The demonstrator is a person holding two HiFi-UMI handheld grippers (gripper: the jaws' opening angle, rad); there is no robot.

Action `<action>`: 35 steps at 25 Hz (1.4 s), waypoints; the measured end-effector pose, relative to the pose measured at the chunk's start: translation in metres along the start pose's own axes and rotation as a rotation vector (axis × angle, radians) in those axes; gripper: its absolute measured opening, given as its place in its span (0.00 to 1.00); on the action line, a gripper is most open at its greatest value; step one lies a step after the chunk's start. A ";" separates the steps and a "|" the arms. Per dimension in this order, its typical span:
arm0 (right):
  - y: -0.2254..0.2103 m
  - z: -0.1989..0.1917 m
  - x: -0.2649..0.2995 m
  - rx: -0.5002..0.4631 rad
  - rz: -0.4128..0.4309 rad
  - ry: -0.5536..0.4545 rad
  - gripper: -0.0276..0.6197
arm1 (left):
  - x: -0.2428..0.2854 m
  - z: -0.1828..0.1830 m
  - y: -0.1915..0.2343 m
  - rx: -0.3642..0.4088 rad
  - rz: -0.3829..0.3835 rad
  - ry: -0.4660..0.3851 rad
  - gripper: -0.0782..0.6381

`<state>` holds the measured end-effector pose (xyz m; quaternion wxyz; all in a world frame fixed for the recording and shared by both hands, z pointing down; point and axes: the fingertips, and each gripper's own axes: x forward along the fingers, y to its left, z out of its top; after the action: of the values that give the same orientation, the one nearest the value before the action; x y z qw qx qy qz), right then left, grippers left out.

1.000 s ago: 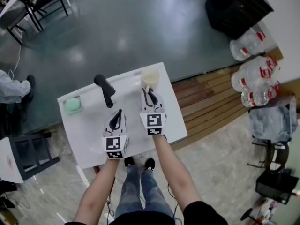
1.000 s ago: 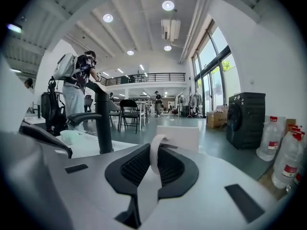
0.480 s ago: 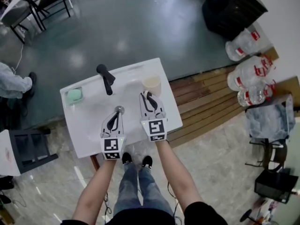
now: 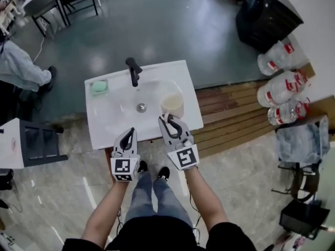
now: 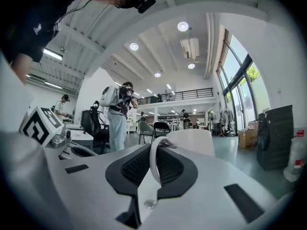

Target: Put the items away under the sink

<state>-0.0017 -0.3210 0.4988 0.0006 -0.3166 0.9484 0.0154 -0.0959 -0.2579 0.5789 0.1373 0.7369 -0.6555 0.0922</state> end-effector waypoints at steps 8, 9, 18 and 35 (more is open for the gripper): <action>0.092 -0.002 -0.077 0.126 0.178 0.005 0.10 | -0.079 -0.043 -0.007 -0.050 0.056 0.045 0.12; 0.102 -0.008 -0.086 0.151 0.188 0.013 0.10 | -0.084 -0.054 -0.008 -0.056 0.054 0.056 0.12; 0.192 -0.113 -0.132 0.239 0.294 0.146 0.10 | -0.105 -0.161 0.002 -0.105 0.076 0.105 0.12; 0.241 -0.393 -0.064 0.130 0.394 0.082 0.10 | -0.051 -0.359 0.068 -0.101 0.318 -0.078 0.12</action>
<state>-0.0914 -0.1017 0.8991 -0.0206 -0.1246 0.9903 -0.0586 -0.1540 -0.1010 0.9074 0.1324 0.6191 -0.7724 0.0509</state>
